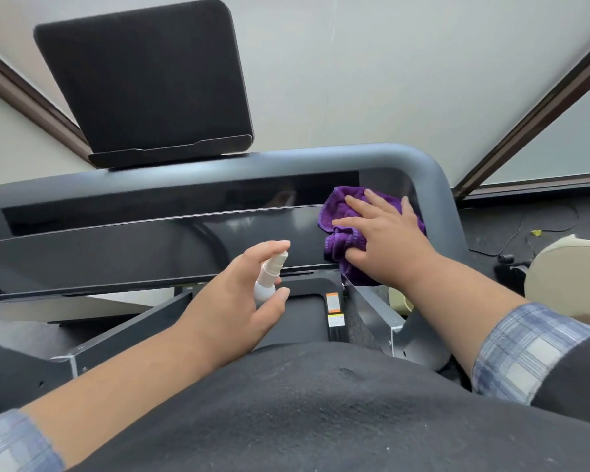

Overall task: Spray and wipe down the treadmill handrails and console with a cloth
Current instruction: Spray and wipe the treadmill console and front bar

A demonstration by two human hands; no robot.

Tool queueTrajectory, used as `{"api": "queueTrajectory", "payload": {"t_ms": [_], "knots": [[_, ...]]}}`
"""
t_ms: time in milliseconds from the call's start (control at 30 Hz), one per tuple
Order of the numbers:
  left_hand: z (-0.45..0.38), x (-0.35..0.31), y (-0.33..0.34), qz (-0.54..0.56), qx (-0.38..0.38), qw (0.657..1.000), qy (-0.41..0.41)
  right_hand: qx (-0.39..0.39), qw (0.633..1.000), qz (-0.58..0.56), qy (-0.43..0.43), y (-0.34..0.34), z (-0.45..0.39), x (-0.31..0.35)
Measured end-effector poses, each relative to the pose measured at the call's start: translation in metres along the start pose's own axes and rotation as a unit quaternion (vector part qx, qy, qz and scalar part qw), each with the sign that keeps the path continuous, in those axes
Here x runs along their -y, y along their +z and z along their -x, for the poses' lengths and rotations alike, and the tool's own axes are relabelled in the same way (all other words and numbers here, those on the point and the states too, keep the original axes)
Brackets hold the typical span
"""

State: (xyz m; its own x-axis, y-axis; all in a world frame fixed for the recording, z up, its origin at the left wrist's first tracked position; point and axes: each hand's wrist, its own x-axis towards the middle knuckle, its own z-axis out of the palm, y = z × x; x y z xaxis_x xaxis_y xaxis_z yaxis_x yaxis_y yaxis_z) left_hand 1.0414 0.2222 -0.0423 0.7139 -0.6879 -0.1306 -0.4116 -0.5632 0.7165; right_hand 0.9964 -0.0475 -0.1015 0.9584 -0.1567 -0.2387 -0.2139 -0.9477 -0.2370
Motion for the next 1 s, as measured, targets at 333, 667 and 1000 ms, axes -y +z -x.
{"api": "queueTrajectory", "payload": {"t_ms": [333, 667, 1000], "knots": [[0.041, 0.036, -0.035, -0.005, -0.068, 0.995, -0.071, 0.051, 0.991, 0.069, -0.101, 0.010, -0.029, 0.071], [0.082, 0.085, -0.081, 0.006, -0.115, 0.988, -0.105, 0.062, 0.974, 0.103, -0.190, 0.031, -0.075, 0.190], [0.131, 0.167, -0.154, 0.019, -0.136, 0.983, -0.124, 0.054, 0.968, 0.130, -0.206, 0.058, -0.116, 0.322]]}}
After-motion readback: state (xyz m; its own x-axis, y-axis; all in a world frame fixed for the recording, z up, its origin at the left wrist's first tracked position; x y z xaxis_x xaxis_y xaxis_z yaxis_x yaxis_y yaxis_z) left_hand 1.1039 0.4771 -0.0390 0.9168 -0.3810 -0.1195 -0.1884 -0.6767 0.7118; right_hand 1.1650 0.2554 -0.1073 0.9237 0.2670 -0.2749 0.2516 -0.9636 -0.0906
